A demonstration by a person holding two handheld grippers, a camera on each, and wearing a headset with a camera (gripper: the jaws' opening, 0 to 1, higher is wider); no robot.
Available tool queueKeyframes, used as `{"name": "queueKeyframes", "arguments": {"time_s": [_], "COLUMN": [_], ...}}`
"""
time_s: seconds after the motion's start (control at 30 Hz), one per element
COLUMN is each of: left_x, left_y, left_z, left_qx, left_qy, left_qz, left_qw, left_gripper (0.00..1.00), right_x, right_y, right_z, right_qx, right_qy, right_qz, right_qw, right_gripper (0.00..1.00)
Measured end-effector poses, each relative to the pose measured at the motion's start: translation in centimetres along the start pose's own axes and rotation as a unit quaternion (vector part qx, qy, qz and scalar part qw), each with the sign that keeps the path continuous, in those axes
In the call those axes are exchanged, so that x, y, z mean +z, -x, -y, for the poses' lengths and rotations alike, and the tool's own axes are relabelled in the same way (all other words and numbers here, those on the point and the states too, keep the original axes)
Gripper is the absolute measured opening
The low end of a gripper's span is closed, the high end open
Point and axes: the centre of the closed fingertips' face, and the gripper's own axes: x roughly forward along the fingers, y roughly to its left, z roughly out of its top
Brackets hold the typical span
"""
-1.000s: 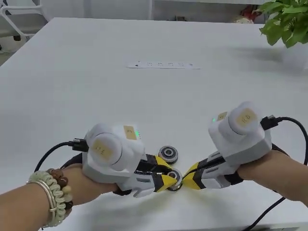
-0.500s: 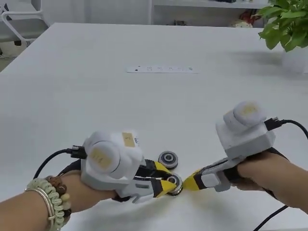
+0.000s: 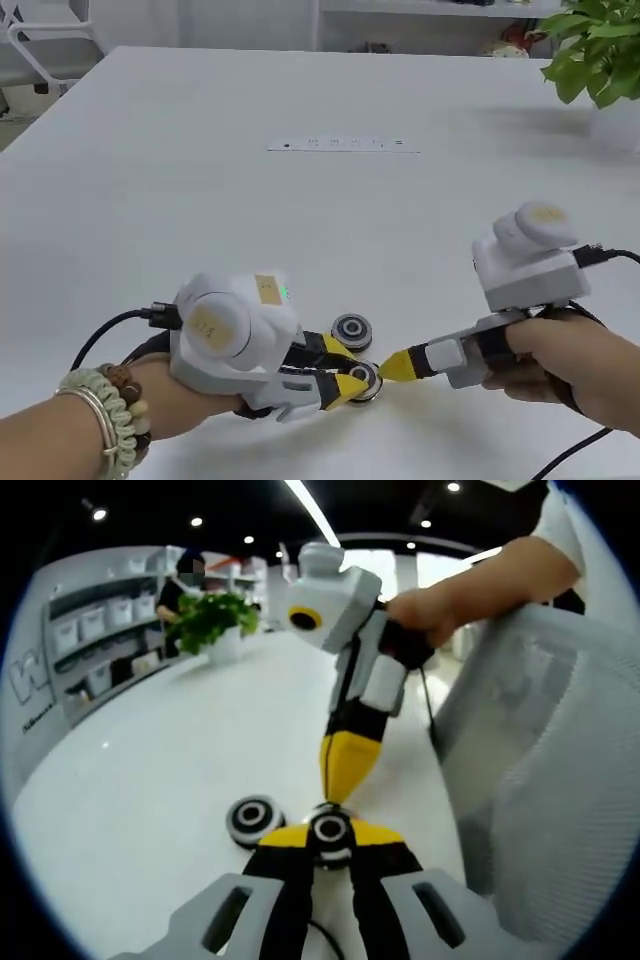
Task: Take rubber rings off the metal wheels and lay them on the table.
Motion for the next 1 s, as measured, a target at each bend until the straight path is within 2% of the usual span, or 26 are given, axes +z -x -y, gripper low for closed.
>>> {"name": "queueKeyframes", "arguments": {"time_s": [0.2,1.0], "left_x": [0.0,-0.1], "left_y": [0.1,0.1], "left_z": [0.0,-0.1], "left_qx": [0.002,0.004], "left_qy": [0.0,0.002], "left_qz": [0.001,0.003], "left_qw": [1.0,1.0], "left_gripper": [0.14,0.14], "right_x": [0.0,0.4], "right_y": [-0.1,-0.4], "right_z": [-0.4,-1.4], "right_qx": [0.006,0.015], "right_qy": [-0.006,0.009], "right_qz": [0.004,0.007], "right_qw": [1.0,0.9998], "right_gripper": [0.0,0.0]}}
